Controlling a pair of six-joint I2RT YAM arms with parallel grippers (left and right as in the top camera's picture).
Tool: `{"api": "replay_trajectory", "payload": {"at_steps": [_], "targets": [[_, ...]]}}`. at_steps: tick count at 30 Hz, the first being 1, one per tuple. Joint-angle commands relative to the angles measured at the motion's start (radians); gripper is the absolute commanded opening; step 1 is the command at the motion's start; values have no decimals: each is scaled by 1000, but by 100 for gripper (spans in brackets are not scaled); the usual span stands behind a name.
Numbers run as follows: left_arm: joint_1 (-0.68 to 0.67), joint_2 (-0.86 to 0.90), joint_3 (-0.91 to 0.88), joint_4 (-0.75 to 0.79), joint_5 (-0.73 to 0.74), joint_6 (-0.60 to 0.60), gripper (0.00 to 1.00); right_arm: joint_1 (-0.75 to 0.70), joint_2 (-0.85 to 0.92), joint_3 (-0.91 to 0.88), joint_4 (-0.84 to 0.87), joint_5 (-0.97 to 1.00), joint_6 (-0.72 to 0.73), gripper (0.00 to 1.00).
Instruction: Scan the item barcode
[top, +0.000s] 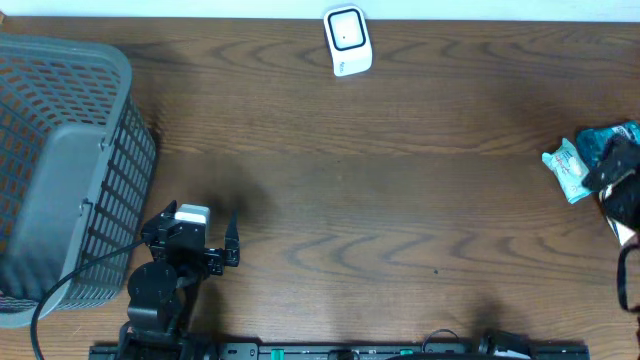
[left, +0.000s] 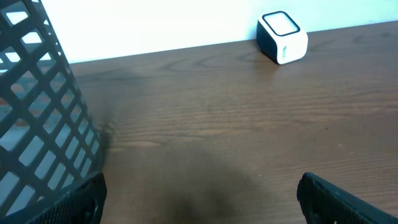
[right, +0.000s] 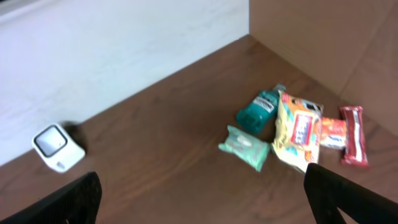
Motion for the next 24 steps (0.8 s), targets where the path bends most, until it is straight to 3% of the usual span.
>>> {"api": "replay_trajectory", "payload": {"at_steps": [1,12,24], "targets": [[0,-2,-1,1,-2,-1,98,6,-24,5,-50,-10,6,99],[0,-2,-1,1,-2,-1,98,6,-65,5,-285,-10,6,99],[0,-2,-1,1,-2,-1,98,64,-351,4,-356,-10,6,99]]}}
